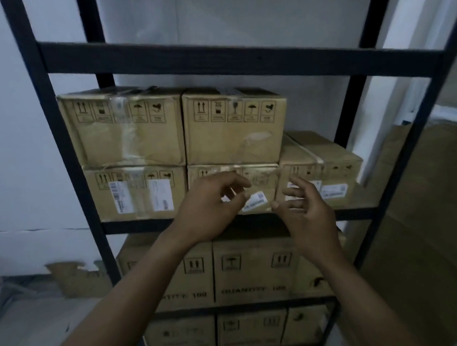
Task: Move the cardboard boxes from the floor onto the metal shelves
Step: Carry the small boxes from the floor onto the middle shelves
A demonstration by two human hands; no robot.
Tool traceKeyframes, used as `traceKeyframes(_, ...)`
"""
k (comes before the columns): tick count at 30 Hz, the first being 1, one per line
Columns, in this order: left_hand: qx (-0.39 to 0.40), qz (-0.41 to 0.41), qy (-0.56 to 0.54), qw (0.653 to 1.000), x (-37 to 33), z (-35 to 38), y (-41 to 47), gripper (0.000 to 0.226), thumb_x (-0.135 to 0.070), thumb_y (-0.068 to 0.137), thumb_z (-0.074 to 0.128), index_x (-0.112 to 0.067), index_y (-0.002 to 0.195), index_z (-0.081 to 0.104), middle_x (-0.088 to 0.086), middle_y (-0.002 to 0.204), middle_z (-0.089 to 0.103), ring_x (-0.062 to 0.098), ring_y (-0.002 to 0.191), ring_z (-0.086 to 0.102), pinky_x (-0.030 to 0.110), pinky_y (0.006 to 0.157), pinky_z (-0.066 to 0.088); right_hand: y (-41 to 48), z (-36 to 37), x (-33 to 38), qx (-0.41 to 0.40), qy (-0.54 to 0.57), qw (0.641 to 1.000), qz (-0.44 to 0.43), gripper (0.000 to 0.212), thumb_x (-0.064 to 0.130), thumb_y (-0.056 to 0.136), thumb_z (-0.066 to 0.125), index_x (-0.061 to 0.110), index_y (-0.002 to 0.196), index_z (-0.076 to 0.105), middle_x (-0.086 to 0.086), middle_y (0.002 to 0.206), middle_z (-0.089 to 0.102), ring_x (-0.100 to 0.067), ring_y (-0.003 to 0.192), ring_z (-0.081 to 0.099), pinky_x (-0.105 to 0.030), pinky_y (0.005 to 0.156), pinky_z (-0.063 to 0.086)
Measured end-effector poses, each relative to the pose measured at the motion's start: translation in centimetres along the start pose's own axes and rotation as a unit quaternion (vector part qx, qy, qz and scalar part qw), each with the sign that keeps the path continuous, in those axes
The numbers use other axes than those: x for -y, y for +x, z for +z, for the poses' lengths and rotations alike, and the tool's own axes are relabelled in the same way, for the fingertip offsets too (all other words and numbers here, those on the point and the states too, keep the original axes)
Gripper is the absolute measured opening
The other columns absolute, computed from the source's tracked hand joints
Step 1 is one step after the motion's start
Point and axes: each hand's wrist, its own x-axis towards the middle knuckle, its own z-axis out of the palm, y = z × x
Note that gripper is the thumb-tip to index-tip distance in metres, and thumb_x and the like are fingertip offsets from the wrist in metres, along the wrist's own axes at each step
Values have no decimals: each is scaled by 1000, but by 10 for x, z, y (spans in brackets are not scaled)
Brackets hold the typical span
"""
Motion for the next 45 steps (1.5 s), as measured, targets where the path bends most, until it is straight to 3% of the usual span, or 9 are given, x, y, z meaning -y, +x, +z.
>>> traceKeyframes(5,80,14,-124,989,-57,19,-42,16,-24,93,68,-26,109,72,-12,99,73,3,94,68,24,83,56,-72,-69,21,-9,-11,999,31,30,33,87,76,41,115,66,14,94,73,-5,88,70,-29,75,58)
traceKeyframes(11,158,37,-248,955,-163,66,-101,13,-18,93,68,-19,106,72,-6,96,72,14,91,69,39,84,57,-198,-163,60,-101,-39,992,72,18,18,89,76,35,93,71,-5,86,73,-8,76,71,-21,68,59)
traceKeyframes(14,211,59,-310,925,-219,98,-134,14,-22,90,68,-20,103,72,2,93,74,25,87,70,51,83,56,-270,-212,78,-160,-76,979,106,19,19,88,77,36,94,71,-9,89,73,-29,85,72,-49,83,59)
traceKeyframes(17,282,84,-370,881,-278,133,-166,12,-17,90,68,-20,101,72,9,92,74,30,84,70,53,82,55,-345,-258,92,-246,-100,953,146,16,15,87,77,25,99,74,-14,87,72,-36,83,69,-54,84,56)
traceKeyframes(25,498,158,-443,728,-433,227,-258,12,-23,86,67,-27,96,73,13,88,73,33,80,69,38,68,52,-529,-339,131,-448,-176,838,256,26,10,83,79,25,103,72,1,81,73,-25,76,70,-41,73,60)
traceKeyframes(28,570,202,-441,663,-488,256,-300,14,-25,86,66,-26,98,73,12,85,72,33,79,69,45,70,54,-592,-355,140,-510,-199,788,283,25,12,81,81,27,99,72,8,77,74,-8,68,70,-24,65,55)
traceKeyframes(32,646,245,-439,574,-554,288,-355,21,-37,82,66,-29,100,75,5,90,74,25,81,72,53,79,57,-660,-370,148,-585,-198,722,313,24,15,82,81,27,101,72,9,80,76,-6,68,69,-17,63,52)
traceKeyframes(40,744,302,-427,417,-688,342,-451,20,-31,86,66,-25,103,73,6,94,74,24,85,70,45,80,54,-759,-419,176,-701,-212,574,367,26,20,83,80,37,100,70,9,85,75,-13,75,69,-39,74,59)
traceKeyframes(45,782,329,-406,338,-745,368,-505,19,-29,86,65,-24,103,73,5,94,74,23,85,70,47,82,55,-810,-437,185,-753,-211,488,388,25,23,84,80,37,102,70,15,87,73,-9,75,68,-33,70,58)
